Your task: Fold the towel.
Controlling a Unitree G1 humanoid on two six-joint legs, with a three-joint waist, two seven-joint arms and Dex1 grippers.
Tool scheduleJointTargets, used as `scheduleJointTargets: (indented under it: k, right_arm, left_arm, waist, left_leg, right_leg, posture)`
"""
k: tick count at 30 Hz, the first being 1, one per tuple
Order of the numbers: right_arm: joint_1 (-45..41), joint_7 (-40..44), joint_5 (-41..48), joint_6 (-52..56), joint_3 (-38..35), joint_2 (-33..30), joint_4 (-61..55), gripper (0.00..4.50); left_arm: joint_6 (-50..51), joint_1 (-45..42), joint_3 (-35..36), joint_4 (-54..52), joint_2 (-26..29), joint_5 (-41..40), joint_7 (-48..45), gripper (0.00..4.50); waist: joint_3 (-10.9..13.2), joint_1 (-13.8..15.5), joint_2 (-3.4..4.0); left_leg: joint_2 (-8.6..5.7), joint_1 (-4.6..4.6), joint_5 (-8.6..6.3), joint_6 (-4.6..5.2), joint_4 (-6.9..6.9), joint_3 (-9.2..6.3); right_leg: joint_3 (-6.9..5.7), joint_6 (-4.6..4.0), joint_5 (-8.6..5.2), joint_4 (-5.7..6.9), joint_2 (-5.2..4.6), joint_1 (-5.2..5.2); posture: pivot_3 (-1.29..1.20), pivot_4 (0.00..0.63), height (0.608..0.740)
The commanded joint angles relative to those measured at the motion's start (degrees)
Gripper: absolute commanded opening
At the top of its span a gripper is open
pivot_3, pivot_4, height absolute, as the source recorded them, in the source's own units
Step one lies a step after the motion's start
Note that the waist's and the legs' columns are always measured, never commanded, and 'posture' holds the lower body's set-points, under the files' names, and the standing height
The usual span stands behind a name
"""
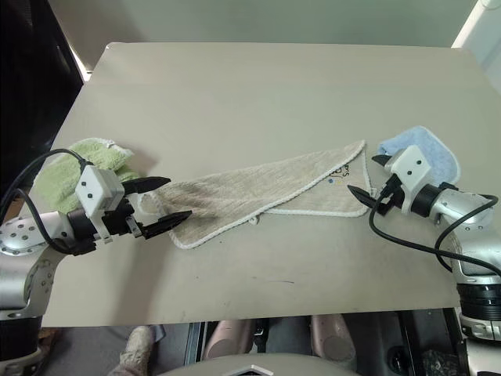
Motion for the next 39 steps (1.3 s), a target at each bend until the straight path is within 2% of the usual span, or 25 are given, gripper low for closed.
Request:
scheduleJointTargets:
  k: [1, 10, 16, 29, 34, 39]
  right_arm:
    - [-0.75, 0.08, 0.83, -0.23, -1.81, -0.74, -2.28, 4.44]
    - [-0.64, 0.26, -1.13, 0.10, -1.30, -3.07, -4.59, 4.44]
    - [-0.87, 0.56, -0.99, 0.03, -1.22, -3.58, -4.02, 4.44]
    - [-0.91, -0.72, -2.00, -1.69, 0.34, -0.60, -1.95, 4.44]
    - [0.82, -2.02, -2.33, -1.76, -0.09, 1.35, -3.29, 4.44]
    - [3.95, -4.16, -2.46, -0.91, -0.11, 2.76, -6.61, 4.44]
  left_arm:
    - [-0.19, -1.34, -0.01, -0.97, -0.30, -0.68, 0.18, 4.50]
    - [-2.28, -3.90, -3.39, 0.48, -0.64, 0.99, -1.86, 4.50]
    - [-6.58, -5.89, -6.55, 4.20, 3.08, 3.76, -8.57, 4.50]
    - [-17.17, -12.52, -16.72, 14.64, 15.42, 9.74, -31.97, 4.50]
    - [-20.30, -16.14, -21.27, 16.05, 14.70, 12.34, -34.93, 4.50]
    - [-25.56, -20.44, -26.59, 20.21, 11.58, 17.22, -34.56, 4.50]
  waist:
    - [0.00, 0.01, 0.00]
    - [0.00, 0.01, 0.00]
    - [-0.01, 0.01, 0.02]
    - [-0.02, -0.08, 0.04]
    - [-0.03, 0.11, 0.04]
    - [-0.04, 0.05, 0.06]
  left_leg:
    - [0.00, 0.00, 0.00, 0.00, 0.00, 0.00]
    - [-0.01, 0.00, 0.02, 0.02, 0.02, 0.00]
    - [0.00, 0.02, 0.02, 0.02, 0.02, 0.00]
    - [0.03, -0.04, -0.04, 0.01, -0.02, -0.01]
    - [0.02, -0.25, -0.04, 0.03, 0.04, -0.03]
    - [0.01, -0.38, -0.04, 0.04, 0.06, 0.00]
  right_leg:
    - [0.00, 0.00, 0.00, 0.00, 0.00, 0.00]
    - [0.00, 0.00, 0.01, 0.03, 0.00, 0.01]
    - [0.00, -0.01, 0.01, 0.08, 0.00, 0.00]
    - [0.00, -0.07, -0.03, 0.07, 0.01, -0.13]
    - [-0.02, -0.08, -0.04, 0.15, -0.02, -0.34]
    - [-0.02, -0.08, -0.04, 0.19, -0.05, -0.48]
  posture:
    - [0.00, 0.150, 0.736]
    - [0.00, 0.150, 0.736]
    - [0.00, 0.150, 0.736]
    - [0.00, 0.150, 0.736]
    - [0.00, 0.150, 0.736]
    - [0.00, 0.150, 0.736]
